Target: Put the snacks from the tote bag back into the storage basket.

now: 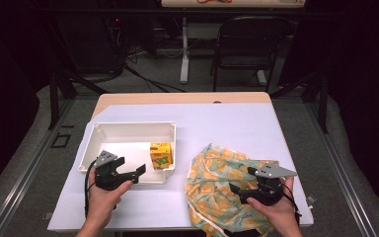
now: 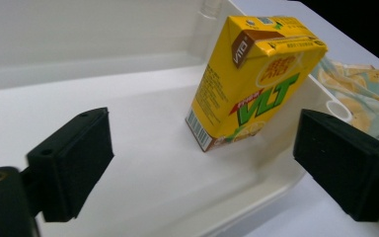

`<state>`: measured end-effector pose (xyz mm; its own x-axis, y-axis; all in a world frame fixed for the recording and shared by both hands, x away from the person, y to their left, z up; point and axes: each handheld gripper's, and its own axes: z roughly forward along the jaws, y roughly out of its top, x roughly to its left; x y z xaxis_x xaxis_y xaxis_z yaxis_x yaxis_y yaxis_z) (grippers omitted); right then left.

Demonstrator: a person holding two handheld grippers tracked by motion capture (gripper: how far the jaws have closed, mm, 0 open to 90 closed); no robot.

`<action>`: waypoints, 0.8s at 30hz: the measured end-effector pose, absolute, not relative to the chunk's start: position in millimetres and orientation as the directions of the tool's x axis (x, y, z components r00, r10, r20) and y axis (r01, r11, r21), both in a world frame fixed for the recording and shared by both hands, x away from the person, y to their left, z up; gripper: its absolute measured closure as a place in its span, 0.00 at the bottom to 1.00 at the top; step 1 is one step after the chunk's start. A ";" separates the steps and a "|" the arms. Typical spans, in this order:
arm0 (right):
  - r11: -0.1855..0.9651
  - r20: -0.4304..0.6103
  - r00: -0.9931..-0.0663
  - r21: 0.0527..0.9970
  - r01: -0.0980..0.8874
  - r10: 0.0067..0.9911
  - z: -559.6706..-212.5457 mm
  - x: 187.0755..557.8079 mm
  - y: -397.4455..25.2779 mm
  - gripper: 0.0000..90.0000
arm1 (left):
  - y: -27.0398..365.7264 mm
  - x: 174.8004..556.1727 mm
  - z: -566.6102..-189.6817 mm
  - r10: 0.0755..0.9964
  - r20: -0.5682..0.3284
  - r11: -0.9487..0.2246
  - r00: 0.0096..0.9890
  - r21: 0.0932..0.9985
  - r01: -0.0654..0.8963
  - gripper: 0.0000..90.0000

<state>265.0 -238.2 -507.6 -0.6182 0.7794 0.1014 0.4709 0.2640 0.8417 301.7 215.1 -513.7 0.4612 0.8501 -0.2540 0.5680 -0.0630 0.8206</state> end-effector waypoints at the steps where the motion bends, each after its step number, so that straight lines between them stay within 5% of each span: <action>1: 0.264 0.102 -0.618 0.842 0.471 0.779 -507.7 265.1 -238.3 0.13 | 218.3 298.3 -513.7 0.843 -0.257 -0.062 0.472 0.826 0.561 0.05; 24: 0.289 0.086 -0.626 0.833 0.473 0.775 -512.0 268.6 -241.0 0.10 | 252.8 259.4 -524.1 0.844 -0.224 -0.058 0.488 0.866 0.497 0.00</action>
